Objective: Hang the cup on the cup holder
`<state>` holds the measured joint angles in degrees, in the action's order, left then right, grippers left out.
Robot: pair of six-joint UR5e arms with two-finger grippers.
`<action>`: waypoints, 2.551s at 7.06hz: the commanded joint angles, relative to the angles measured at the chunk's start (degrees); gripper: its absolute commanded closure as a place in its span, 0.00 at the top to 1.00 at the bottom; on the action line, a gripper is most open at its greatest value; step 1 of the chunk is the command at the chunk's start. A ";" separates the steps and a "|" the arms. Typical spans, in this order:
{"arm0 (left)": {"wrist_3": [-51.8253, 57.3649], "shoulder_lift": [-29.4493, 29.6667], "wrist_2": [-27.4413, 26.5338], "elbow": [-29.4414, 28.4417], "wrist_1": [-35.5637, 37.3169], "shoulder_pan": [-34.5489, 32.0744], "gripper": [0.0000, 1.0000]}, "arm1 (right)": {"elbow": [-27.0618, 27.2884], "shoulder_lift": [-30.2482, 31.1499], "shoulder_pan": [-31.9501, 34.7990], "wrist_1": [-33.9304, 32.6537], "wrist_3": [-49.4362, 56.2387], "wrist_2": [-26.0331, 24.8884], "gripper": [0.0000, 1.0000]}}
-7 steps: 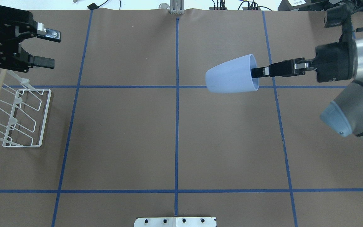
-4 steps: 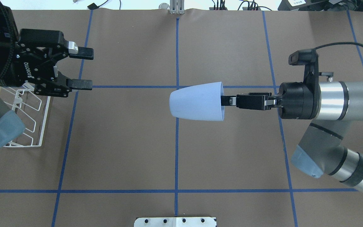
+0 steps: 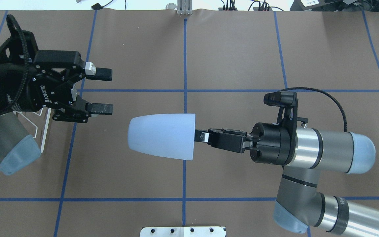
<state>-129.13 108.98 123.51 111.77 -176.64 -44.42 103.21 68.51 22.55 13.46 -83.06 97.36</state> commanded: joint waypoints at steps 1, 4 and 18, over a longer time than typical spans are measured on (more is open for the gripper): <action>-0.07 0.09 -0.03 0.29 -0.11 1.61 0.98 | -0.46 -1.18 -1.11 -0.10 0.26 -3.22 0.00; -0.07 0.09 -0.03 0.91 -0.02 3.54 0.98 | -2.38 -3.37 -1.11 -0.45 0.35 -5.34 0.00; 1.50 -1.22 -0.64 0.21 -4.07 3.21 0.00 | -2.49 2.93 3.70 -5.07 -1.58 -6.32 1.00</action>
<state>-128.20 108.09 122.82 112.31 -180.96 -40.55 100.65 69.17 23.63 11.71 -84.21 90.09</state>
